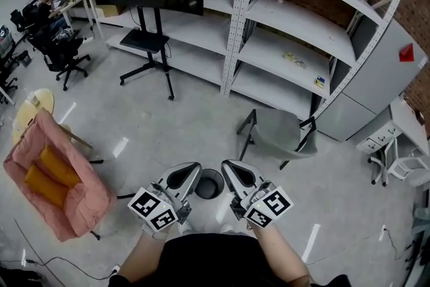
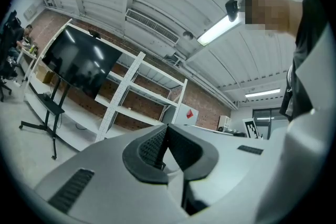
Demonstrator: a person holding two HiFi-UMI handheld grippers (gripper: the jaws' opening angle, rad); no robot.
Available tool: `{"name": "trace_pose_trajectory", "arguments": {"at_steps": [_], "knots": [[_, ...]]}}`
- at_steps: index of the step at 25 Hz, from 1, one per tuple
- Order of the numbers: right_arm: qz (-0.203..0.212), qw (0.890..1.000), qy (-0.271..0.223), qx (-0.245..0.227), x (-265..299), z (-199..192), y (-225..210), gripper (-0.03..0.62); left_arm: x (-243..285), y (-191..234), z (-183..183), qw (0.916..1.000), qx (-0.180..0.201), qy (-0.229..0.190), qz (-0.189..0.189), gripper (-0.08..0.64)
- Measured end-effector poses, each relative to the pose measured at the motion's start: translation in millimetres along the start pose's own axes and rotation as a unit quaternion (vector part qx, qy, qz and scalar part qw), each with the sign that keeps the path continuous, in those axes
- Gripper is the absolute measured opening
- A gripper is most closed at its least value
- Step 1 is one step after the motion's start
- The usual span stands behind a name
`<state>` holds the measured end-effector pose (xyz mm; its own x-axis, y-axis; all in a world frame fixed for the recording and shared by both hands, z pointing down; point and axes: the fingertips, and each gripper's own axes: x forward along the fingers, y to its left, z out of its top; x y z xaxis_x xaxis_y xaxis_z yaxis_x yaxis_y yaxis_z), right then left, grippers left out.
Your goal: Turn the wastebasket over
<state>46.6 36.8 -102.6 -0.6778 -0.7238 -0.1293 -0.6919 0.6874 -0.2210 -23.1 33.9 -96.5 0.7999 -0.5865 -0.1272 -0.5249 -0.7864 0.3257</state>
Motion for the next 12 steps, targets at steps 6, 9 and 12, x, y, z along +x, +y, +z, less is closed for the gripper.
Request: {"name": "trace_pose_trajectory", "arguments": {"at_steps": [6, 9, 12], "knots": [[-0.007, 1.000, 0.002, -0.002, 6.6, -2.3, -11.8, 0.008, 7.9, 9.2, -0.1, 1.0000, -0.002, 0.003, 0.000, 0.014], [-0.011, 1.000, 0.003, -0.004, 8.8, -1.0, -18.4, 0.009, 13.2, 13.5, 1.4, 1.0000, -0.002, 0.006, 0.001, 0.014], [-0.014, 1.000, 0.005, -0.005, 8.4, -0.5, -24.6, 0.009, 17.7, 17.5, 2.2, 1.0000, -0.003, 0.009, 0.001, 0.014]]}}
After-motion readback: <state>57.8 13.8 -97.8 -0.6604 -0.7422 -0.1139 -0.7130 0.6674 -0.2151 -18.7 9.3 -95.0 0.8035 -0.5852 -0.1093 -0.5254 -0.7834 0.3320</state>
